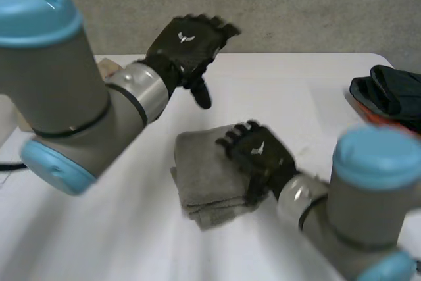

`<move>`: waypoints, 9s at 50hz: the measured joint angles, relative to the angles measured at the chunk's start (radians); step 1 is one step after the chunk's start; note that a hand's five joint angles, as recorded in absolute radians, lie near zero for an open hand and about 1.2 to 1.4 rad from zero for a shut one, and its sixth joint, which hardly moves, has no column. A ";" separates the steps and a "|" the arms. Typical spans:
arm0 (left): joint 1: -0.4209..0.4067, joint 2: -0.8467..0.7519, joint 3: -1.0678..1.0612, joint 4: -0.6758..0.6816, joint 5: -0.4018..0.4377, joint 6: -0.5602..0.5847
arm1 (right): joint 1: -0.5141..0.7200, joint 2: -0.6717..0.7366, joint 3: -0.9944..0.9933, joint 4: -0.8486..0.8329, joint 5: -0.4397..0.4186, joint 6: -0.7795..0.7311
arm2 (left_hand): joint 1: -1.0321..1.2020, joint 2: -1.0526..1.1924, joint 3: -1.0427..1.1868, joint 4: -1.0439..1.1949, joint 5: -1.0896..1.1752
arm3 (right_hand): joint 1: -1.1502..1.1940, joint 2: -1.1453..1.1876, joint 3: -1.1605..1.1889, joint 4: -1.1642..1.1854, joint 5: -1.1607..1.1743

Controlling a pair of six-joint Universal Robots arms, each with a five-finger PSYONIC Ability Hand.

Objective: Fold the laundry.

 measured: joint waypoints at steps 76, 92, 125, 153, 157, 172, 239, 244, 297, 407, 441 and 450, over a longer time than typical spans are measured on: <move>0.026 0.079 -0.002 0.038 0.249 -0.157 | -0.967 0.449 -0.479 -0.497 -0.351 0.123 | 0.000 0.000 0.000 0.000 0.000 | 0.462 0.487 0.521 0.534 0.497; 0.018 0.090 0.003 0.038 0.247 -0.157 | -1.085 0.058 -0.428 -0.004 -0.219 0.030 | 0.000 0.000 0.000 0.000 0.000 | 0.004 0.004 0.002 0.003 0.004; 0.515 -0.284 0.240 0.137 -0.223 0.389 | -0.360 -0.154 0.083 -0.429 -0.200 -0.088 | 0.002 0.000 0.000 0.000 0.000 | 0.004 0.004 0.002 0.003 0.004; 0.562 -0.687 0.495 0.334 -0.076 0.415 | -0.368 -0.126 0.217 -0.319 -0.137 -0.177 | 0.764 0.964 0.945 0.979 0.880 | 0.004 0.004 0.002 0.003 0.004; 0.508 -0.460 0.355 0.365 -0.108 0.269 | -0.368 -0.142 0.220 -0.319 -0.137 -0.175 | 0.764 0.983 0.950 0.986 0.901 | 0.004 0.004 0.002 0.003 0.004; 0.139 0.080 -0.114 0.244 -0.160 -0.317 | -0.380 -0.201 0.224 -0.292 -0.123 -0.160 | 0.764 0.993 0.977 0.998 0.966 | 0.004 0.004 0.002 0.003 0.004; -0.002 -0.162 0.133 0.190 -0.204 -0.145 | -0.404 -0.213 0.187 -0.111 -0.017 -0.061 | 0.979 0.994 0.973 0.994 0.928 | 0.004 0.004 0.002 0.003 0.004; -0.079 -0.178 0.142 0.151 -0.298 -0.211 | -0.412 -0.242 0.175 -0.087 0.003 -0.050 | 0.979 0.994 0.973 0.994 0.930 | 0.004 0.004 0.002 0.003 0.004; 0.110 -0.436 0.089 0.072 0.053 0.113 | -0.279 0.205 -0.177 0.093 0.048 0.607 | 0.973 0.934 0.914 0.933 0.882 | 0.807 0.882 0.863 0.867 0.850; -0.007 -0.262 -0.123 0.199 -0.132 -0.241 | -0.272 0.106 -0.033 -0.110 0.033 -0.004 | 0.963 0.991 0.978 0.994 0.920 | 0.873 0.967 0.980 0.989 0.930; 0.153 0.201 0.198 0.188 -0.200 0.132 | -0.282 -0.190 -0.857 0.401 0.066 0.160 | 0.973 0.995 0.980 0.998 0.949 | 0.873 0.967 0.982 0.990 0.954; 0.207 -0.180 0.283 0.275 -0.041 0.131 | -0.267 0.132 -0.862 0.317 0.148 0.233 | 0.973 0.996 0.983 0.998 0.949 | 0.873 0.967 0.982 0.990 0.957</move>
